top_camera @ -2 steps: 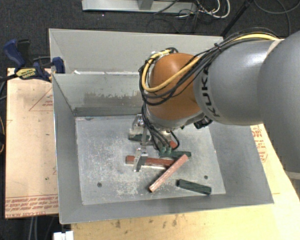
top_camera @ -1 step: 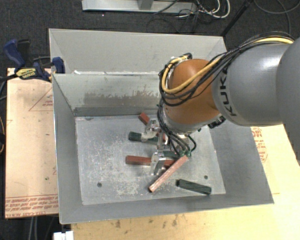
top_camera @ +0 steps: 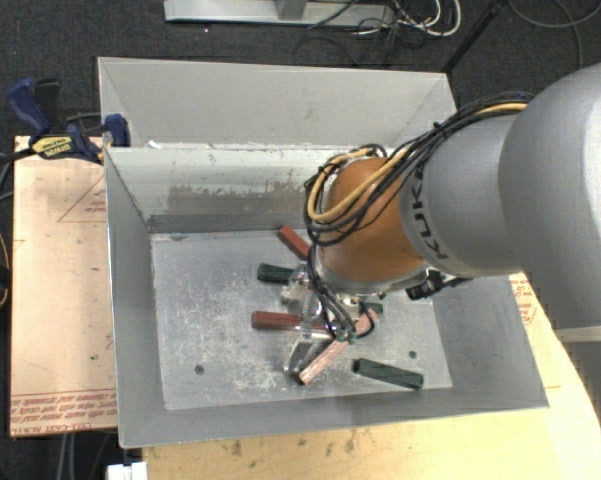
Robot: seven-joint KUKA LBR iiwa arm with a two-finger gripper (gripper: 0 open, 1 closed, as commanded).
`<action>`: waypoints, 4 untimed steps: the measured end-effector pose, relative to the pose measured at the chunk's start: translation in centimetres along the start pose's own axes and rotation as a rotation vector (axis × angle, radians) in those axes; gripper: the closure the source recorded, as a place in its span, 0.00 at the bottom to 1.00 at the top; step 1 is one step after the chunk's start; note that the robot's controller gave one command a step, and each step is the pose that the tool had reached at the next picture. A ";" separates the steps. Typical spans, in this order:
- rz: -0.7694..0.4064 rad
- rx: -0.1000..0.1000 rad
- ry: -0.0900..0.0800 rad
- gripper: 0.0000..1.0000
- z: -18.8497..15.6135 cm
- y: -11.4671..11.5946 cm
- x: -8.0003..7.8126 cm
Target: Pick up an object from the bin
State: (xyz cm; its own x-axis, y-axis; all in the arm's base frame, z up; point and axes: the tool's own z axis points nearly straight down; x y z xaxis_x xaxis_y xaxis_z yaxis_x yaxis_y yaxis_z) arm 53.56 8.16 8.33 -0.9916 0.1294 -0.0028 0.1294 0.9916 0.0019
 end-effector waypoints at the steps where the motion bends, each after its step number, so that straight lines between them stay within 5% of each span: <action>1: -0.095 -0.009 -0.020 1.00 0.4 -1.6 -0.7; 4: -0.096 -0.002 -0.004 1.00 -0.3 -1.7 -0.5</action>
Offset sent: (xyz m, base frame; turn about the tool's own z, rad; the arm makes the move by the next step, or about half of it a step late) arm 0.0000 0.0000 0.0000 0.0000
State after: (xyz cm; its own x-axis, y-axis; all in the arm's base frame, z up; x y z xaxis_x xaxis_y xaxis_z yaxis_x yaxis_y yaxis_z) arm 53.87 6.44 8.62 -0.9994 0.0338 -0.0075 0.0338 0.9994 0.0032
